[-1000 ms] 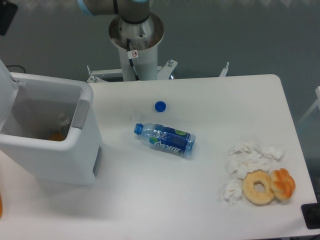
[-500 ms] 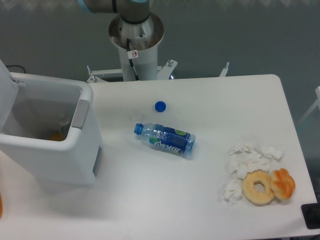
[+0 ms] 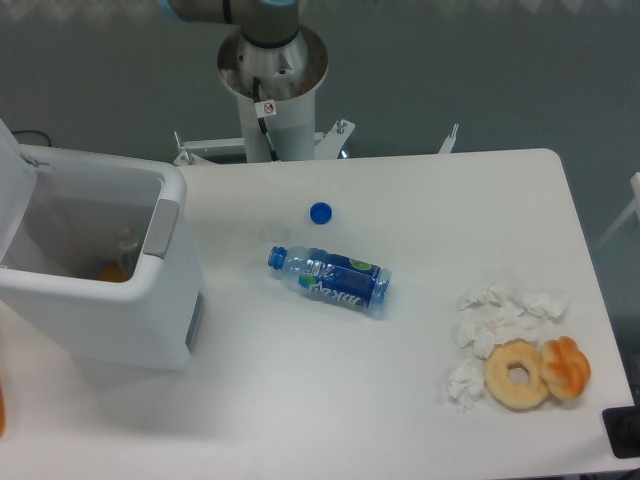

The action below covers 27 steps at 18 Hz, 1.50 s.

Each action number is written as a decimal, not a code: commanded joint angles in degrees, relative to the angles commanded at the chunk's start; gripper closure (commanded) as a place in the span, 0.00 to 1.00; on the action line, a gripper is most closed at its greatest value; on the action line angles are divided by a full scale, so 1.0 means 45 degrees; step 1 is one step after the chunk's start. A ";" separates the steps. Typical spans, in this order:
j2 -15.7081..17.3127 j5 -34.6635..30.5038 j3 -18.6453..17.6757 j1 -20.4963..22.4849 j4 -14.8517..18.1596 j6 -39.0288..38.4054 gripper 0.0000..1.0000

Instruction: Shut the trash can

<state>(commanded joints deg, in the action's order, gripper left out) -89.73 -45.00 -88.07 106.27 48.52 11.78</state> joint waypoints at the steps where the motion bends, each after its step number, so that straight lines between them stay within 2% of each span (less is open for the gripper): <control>1: -0.0097 0.0000 0.0000 -0.0098 0.0000 0.0000 0.00; 8: -0.0645 0.0000 0.0156 -0.0567 -0.0020 0.0468 0.00; 18: -0.1055 -0.0117 0.0000 -0.0548 0.0020 0.0682 0.00; 21: -0.1075 -0.0156 -0.0019 -0.0412 0.0039 0.0859 0.00; 27: -0.0841 -0.0176 -0.0448 0.0544 0.0039 0.1444 0.00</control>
<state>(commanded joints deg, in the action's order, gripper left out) -93.52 -45.79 -90.08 108.71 48.69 18.28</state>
